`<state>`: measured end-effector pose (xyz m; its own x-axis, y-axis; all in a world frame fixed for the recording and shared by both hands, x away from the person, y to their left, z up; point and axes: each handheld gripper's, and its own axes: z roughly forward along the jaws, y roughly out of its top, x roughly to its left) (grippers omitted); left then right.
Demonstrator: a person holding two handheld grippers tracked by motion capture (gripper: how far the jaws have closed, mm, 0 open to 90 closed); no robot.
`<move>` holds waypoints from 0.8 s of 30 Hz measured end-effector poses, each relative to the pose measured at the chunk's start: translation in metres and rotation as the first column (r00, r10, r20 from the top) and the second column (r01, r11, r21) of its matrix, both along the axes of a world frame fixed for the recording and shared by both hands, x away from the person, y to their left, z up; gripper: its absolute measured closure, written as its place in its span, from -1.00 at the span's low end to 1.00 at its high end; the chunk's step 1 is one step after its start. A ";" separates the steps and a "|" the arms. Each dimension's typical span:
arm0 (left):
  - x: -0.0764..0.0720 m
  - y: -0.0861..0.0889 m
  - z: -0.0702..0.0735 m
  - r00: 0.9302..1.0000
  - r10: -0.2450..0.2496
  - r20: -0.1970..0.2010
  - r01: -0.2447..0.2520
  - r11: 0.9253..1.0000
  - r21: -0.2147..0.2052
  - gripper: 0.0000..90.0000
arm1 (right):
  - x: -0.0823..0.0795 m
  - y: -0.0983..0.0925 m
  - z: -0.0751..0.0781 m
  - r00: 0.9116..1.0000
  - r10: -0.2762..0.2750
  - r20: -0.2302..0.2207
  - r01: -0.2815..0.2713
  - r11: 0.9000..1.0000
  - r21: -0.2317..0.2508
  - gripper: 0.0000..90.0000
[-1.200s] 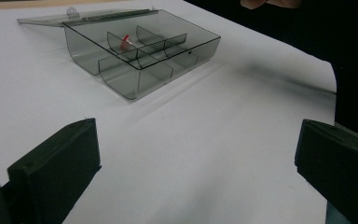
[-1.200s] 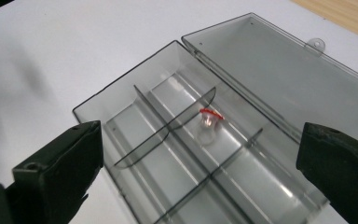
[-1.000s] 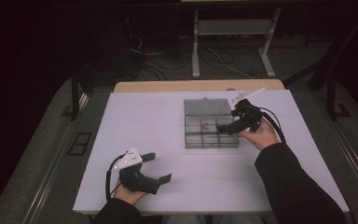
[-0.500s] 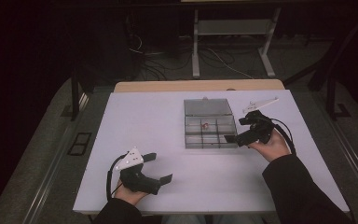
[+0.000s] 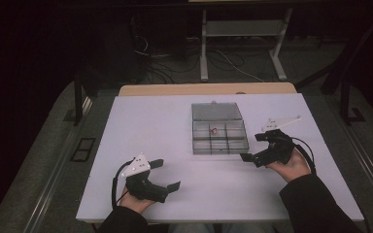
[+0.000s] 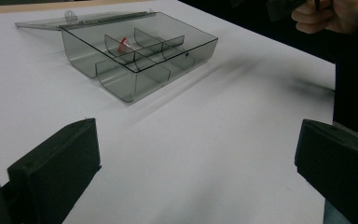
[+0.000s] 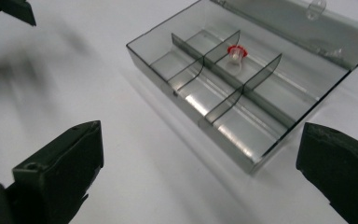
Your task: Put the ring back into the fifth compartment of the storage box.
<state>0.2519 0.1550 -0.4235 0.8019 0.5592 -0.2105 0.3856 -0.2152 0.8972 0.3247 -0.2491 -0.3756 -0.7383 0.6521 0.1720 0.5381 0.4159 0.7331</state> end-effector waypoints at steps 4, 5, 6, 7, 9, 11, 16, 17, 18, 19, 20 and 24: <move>0.000 0.000 0.000 1.000 0.000 -0.001 0.000 1.000 0.000 -1.00 | -0.010 -0.005 -0.007 1.000 -0.003 -0.002 0.003 1.000 0.011 -1.00; 0.000 0.000 0.000 1.000 0.000 -0.001 0.000 1.000 0.001 -1.00 | -0.012 -0.007 -0.008 1.000 -0.004 0.001 0.004 1.000 0.012 -1.00; 0.000 0.000 0.000 1.000 0.000 -0.002 0.000 1.000 0.002 -1.00 | -0.015 -0.008 -0.009 1.000 -0.007 0.001 0.007 1.000 0.012 -1.00; 0.000 0.000 0.000 1.000 0.001 -0.001 -0.001 1.000 0.002 -1.00 | -0.017 -0.010 -0.010 1.000 -0.009 -0.002 0.009 1.000 0.015 -1.00; 0.000 0.000 0.000 1.000 0.002 -0.002 -0.002 1.000 0.001 -1.00 | -0.022 -0.013 -0.013 1.000 -0.014 -0.009 0.014 1.000 0.023 -1.00; 0.000 0.000 0.000 1.000 0.004 -0.002 -0.004 1.000 0.001 -1.00 | -0.027 -0.016 -0.017 1.000 -0.023 -0.009 0.024 0.999 0.024 -1.00; 0.000 0.000 -0.001 1.000 0.004 -0.004 -0.004 1.000 0.003 -1.00 | -0.040 -0.025 -0.029 0.999 -0.043 -0.026 0.044 0.999 0.033 -1.00; 0.000 0.000 -0.001 1.000 0.004 -0.004 -0.004 1.000 0.004 -1.00 | -0.042 -0.026 -0.031 0.998 -0.047 -0.030 0.048 0.998 0.033 -1.00; 0.000 0.000 -0.001 1.000 0.004 -0.003 -0.004 1.000 0.004 -1.00 | -0.044 -0.028 -0.033 0.998 -0.052 -0.030 0.053 0.998 0.034 -1.00; 0.000 0.000 -0.001 1.000 0.003 -0.004 -0.003 1.000 0.006 -1.00 | -0.046 -0.030 -0.035 0.998 -0.055 -0.029 0.056 0.998 0.033 -1.00; 0.000 0.000 -0.001 1.000 0.002 -0.005 -0.002 1.000 0.007 -1.00 | -0.048 -0.031 -0.037 0.998 -0.061 -0.030 0.062 0.998 0.029 -1.00; 0.000 0.000 -0.001 1.000 0.001 -0.006 -0.001 1.000 0.010 -1.00 | -0.055 -0.036 -0.044 0.997 -0.071 -0.027 0.072 0.997 0.024 -1.00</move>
<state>0.2520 0.1546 -0.4247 0.8001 0.5618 -0.2102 0.3914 -0.2235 0.8927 0.2698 -0.2854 -0.4194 -0.6851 0.6983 0.2075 0.5848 0.3573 0.7282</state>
